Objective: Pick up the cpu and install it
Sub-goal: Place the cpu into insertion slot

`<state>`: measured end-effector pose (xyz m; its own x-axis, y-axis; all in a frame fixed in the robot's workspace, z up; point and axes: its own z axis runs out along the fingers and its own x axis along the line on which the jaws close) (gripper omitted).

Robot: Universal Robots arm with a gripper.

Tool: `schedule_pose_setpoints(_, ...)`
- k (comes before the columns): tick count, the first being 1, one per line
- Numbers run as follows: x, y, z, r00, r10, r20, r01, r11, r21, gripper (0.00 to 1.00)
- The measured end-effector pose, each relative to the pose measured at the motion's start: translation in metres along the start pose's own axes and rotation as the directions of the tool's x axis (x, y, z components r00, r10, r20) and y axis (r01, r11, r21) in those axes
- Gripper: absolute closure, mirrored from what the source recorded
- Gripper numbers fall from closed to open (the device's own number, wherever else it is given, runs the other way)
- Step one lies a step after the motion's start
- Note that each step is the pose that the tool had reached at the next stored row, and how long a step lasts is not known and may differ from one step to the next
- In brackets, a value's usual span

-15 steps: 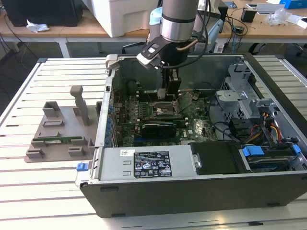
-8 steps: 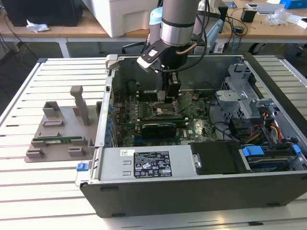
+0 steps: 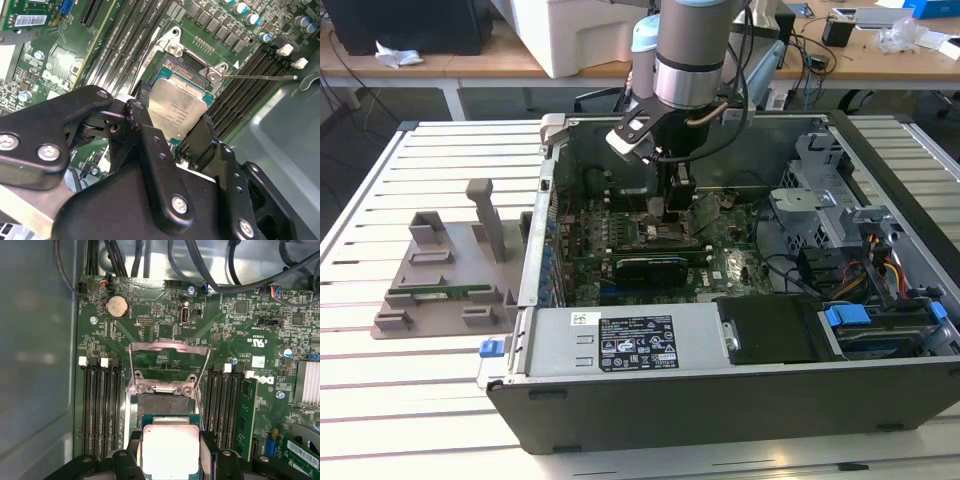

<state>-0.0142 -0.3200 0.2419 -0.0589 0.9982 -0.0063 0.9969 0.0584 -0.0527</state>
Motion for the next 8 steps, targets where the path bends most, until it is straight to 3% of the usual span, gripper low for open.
schedule_pose_setpoints(8, 0.0, 0.0004, 0.0064, 1.0, 0.0, -0.0001, 0.0, 1.0, -0.0001, 0.45)
